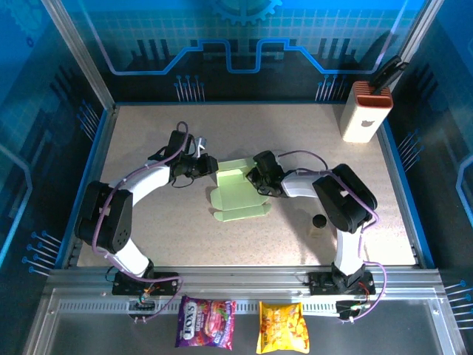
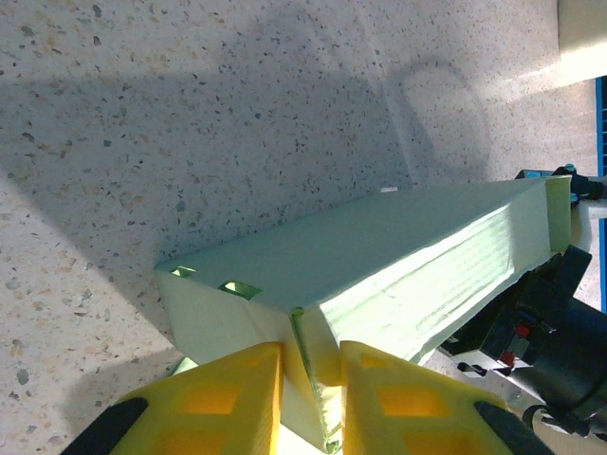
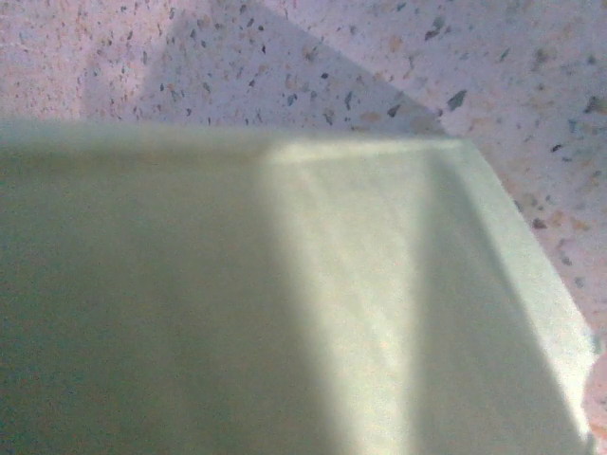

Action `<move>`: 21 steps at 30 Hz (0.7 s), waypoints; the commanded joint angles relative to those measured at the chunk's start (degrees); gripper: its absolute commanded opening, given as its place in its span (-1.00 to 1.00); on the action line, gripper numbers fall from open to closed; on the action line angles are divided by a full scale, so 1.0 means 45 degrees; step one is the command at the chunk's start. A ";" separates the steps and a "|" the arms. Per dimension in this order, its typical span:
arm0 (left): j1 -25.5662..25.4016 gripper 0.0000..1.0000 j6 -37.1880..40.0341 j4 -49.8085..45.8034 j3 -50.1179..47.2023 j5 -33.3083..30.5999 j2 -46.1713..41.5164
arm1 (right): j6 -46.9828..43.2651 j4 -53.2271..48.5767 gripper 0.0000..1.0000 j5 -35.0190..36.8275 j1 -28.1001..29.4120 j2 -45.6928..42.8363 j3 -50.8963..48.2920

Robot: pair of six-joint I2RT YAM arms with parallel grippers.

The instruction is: Fold the paper box

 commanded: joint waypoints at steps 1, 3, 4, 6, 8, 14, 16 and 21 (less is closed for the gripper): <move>-0.0038 -0.55 0.0024 -0.1465 -0.0513 -0.0331 0.0068 | -0.0006 -0.3325 -1.00 0.0312 0.0425 0.0977 -0.0125; -0.0055 -0.55 0.0008 -0.1434 -0.0547 -0.0344 0.0069 | -0.0233 -0.3460 -1.00 0.0336 0.0457 0.0942 -0.0002; -0.0032 -0.55 -0.0003 -0.1425 -0.0565 -0.0349 0.0072 | -0.0487 -0.3463 -1.00 0.0237 0.0458 0.0938 0.0089; -0.0032 -0.55 0.0014 -0.1434 -0.0570 -0.0369 0.0098 | -0.0954 -0.3289 -1.00 0.0084 0.0469 0.0763 0.0182; -0.0037 -0.55 0.0005 -0.1445 -0.0575 -0.0397 0.0090 | -0.1416 -0.2938 -1.00 0.0180 0.0475 0.0196 -0.0003; -0.0038 -0.56 -0.0005 -0.1442 -0.0547 -0.0408 0.0069 | -0.3543 -0.2644 -1.00 0.0054 0.0444 -0.1472 -0.0469; -0.0037 -0.55 -0.0005 -0.1453 -0.0547 -0.0436 0.0033 | -0.4006 -0.2611 -1.00 -0.0065 0.0385 -0.2023 -0.0798; -0.0026 -0.56 0.0089 -0.1555 -0.0550 -0.0455 -0.0022 | -0.5158 -0.3014 -1.00 -0.0167 0.0151 -0.3357 -0.1555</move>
